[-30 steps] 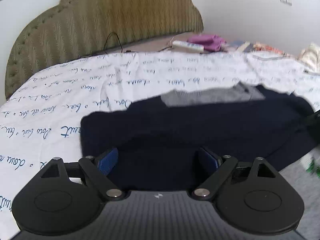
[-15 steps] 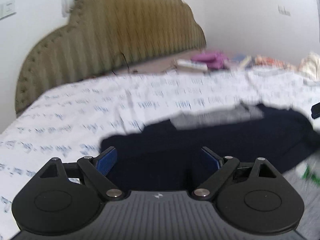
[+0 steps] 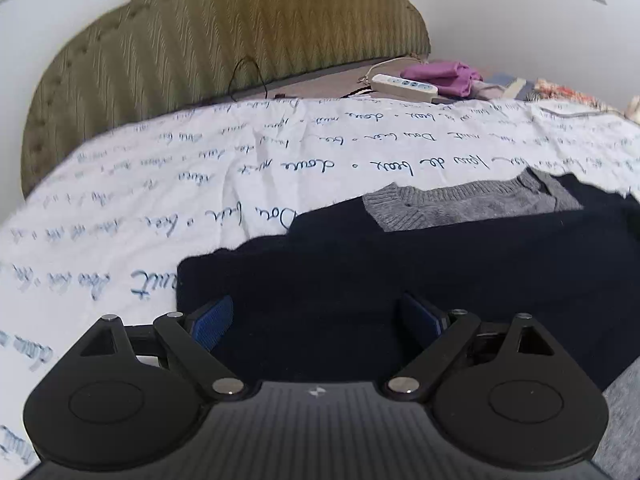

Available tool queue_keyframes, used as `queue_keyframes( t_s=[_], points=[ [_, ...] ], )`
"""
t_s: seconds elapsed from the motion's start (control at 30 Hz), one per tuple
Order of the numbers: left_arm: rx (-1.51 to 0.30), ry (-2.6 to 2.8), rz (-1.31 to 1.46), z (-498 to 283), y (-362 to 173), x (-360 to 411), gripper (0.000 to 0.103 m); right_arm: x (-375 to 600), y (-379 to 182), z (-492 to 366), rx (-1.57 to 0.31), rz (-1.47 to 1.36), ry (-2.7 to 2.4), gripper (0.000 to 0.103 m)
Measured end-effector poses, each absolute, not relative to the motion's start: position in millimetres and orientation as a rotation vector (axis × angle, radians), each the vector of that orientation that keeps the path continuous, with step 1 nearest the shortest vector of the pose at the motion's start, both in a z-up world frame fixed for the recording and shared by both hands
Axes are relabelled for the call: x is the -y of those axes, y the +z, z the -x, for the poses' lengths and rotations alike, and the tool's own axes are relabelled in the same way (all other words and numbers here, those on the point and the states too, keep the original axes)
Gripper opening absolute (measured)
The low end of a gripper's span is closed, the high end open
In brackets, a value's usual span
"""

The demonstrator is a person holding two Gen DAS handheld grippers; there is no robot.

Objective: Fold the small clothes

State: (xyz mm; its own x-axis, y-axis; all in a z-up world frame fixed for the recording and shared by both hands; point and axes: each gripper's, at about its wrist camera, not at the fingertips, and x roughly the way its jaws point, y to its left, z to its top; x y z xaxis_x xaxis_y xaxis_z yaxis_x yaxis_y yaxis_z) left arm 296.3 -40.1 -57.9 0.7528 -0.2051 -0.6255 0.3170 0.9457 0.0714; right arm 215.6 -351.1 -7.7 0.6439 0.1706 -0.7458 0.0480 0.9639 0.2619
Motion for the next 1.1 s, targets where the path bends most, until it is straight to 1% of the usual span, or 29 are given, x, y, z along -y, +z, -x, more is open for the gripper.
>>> queue_keyframes(
  t_s=[0.07, 0.13, 0.17, 0.2, 0.23, 0.3, 0.33, 0.47, 0.63, 0.73, 0.77, 0.8, 0.83, 0.87, 0.9, 0.93, 0.97, 1.1],
  points=[
    [-0.666, -0.292, -0.174, -296, -53, 39, 0.091, 360, -10, -216, -0.875, -0.307, 0.079, 0.016],
    [-0.641, -0.331, -0.162, -289, -37, 34, 0.091, 361, -4, -216, -0.883, -0.330, 0.109, 0.041],
    [-0.608, -0.360, -0.141, -286, -26, 28, 0.091, 362, 3, -216, -0.884, -0.328, 0.114, 0.048],
    [-0.575, -0.381, -0.122, -285, -15, 22, 0.091, 362, 12, -214, -0.861, -0.319, 0.119, 0.060],
    [-0.555, -0.384, -0.109, -289, -5, 17, 0.091, 363, 22, -212, -0.811, -0.305, 0.126, 0.068],
    [-0.573, -0.373, -0.093, -308, 7, 16, 0.092, 363, 34, -218, -0.743, -0.265, 0.154, 0.071],
    [-0.607, -0.372, -0.102, -324, 8, 19, 0.091, 361, 36, -226, -0.743, -0.251, 0.170, 0.071],
    [-0.746, -0.399, -0.216, -373, -5, 50, 0.091, 349, 29, -281, -0.821, -0.176, 0.195, 0.070],
    [-0.848, -0.518, -0.347, -390, -31, 96, 0.091, 326, 11, -326, -0.888, -0.079, 0.311, 0.070],
    [-0.865, -0.528, -0.404, -393, -46, 110, 0.091, 317, -2, -339, -0.929, 0.004, 0.291, 0.071],
    [-0.857, -0.531, -0.403, -394, -47, 112, 0.089, 317, -8, -342, -0.954, 0.008, 0.295, 0.071],
    [-0.850, -0.543, -0.395, -393, -47, 113, 0.072, 318, -14, -344, -0.970, 0.008, 0.300, 0.062],
    [-0.842, -0.570, -0.381, -392, -45, 113, 0.057, 318, -18, -341, -0.973, 0.004, 0.314, 0.050],
    [-0.832, -0.583, -0.379, -390, -43, 115, 0.031, 315, -19, -338, -0.961, 0.010, 0.337, 0.038],
    [-0.820, -0.589, -0.393, -387, -42, 119, 0.014, 315, -18, -336, -0.957, -0.003, 0.374, 0.009],
    [-0.812, -0.596, -0.410, -386, -40, 123, 0.010, 315, -17, -335, -0.962, -0.041, 0.402, 0.011],
    [-0.796, -0.586, -0.429, -384, -40, 126, 0.008, 313, -16, -334, -0.949, -0.038, 0.400, 0.011],
    [-0.747, -0.525, -0.370, -390, -26, 123, 0.006, 320, -2, -332, -0.869, -0.084, 0.362, 0.010]
  ],
)
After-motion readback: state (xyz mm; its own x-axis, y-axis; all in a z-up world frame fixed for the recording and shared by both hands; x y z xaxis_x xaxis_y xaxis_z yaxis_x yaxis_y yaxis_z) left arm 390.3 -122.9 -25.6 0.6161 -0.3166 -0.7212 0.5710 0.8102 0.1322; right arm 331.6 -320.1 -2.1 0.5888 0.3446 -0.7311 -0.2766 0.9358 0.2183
